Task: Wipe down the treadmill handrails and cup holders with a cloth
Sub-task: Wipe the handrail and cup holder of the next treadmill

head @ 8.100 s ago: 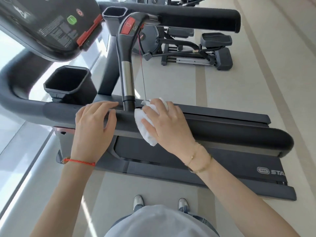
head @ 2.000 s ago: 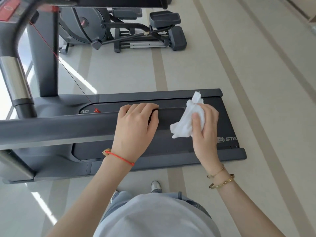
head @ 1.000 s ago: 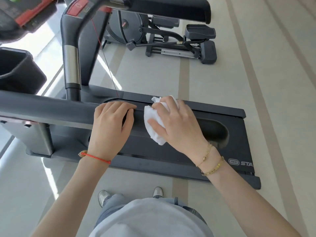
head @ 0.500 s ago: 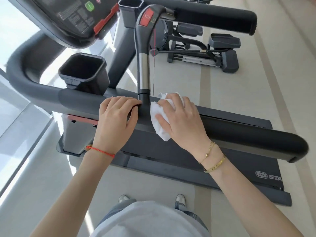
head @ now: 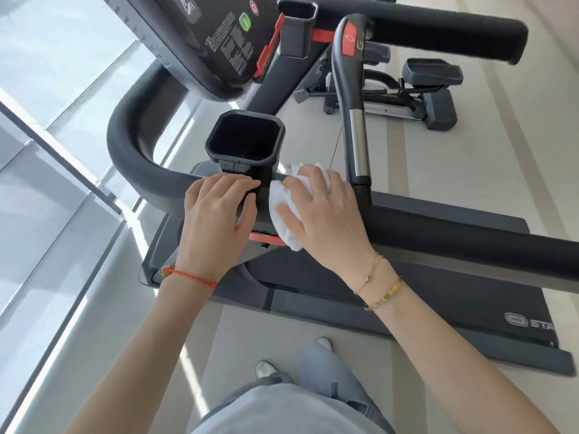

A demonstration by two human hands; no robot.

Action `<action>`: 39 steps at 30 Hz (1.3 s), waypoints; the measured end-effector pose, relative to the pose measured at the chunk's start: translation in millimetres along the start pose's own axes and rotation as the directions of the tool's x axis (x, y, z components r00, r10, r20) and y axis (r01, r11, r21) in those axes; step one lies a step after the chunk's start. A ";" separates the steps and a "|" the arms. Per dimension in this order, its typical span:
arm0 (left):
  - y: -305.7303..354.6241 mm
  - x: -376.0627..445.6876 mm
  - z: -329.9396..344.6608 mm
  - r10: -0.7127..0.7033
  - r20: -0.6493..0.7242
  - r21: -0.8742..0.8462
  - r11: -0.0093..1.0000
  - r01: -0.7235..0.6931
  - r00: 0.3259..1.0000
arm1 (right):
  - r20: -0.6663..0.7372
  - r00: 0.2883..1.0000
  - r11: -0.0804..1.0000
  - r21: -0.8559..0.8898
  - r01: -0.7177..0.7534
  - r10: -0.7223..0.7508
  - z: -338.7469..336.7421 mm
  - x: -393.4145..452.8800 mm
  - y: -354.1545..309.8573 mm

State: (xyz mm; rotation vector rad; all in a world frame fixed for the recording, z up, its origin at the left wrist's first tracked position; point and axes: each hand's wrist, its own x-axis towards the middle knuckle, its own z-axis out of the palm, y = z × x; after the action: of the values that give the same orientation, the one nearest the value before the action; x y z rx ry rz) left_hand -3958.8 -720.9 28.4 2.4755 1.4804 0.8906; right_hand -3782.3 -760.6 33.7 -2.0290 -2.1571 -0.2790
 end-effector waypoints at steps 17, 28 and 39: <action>-59.2 70.2 -9.7 -0.114 -0.043 -0.088 0.990 0.109 0.993 | 0.000 0.964 0.826 0.516 -0.226 0.265 7.8 119.2 45.5; -86.3 122.4 6.6 -0.204 0.104 -0.121 0.969 0.216 0.973 | 0.417 0.903 0.736 0.642 -0.213 -0.102 38.1 189.9 60.1; -105.2 135.8 9.1 -0.128 0.258 -0.136 0.977 0.167 0.958 | 0.233 0.947 0.905 0.412 0.108 -0.220 43.6 210.9 25.7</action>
State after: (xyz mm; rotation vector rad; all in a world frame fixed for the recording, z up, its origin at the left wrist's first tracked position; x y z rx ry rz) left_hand -3987.2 -551.5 37.3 2.2340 1.4283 0.6183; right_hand -3769.4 -544.4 44.3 -1.7392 -2.3113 0.4177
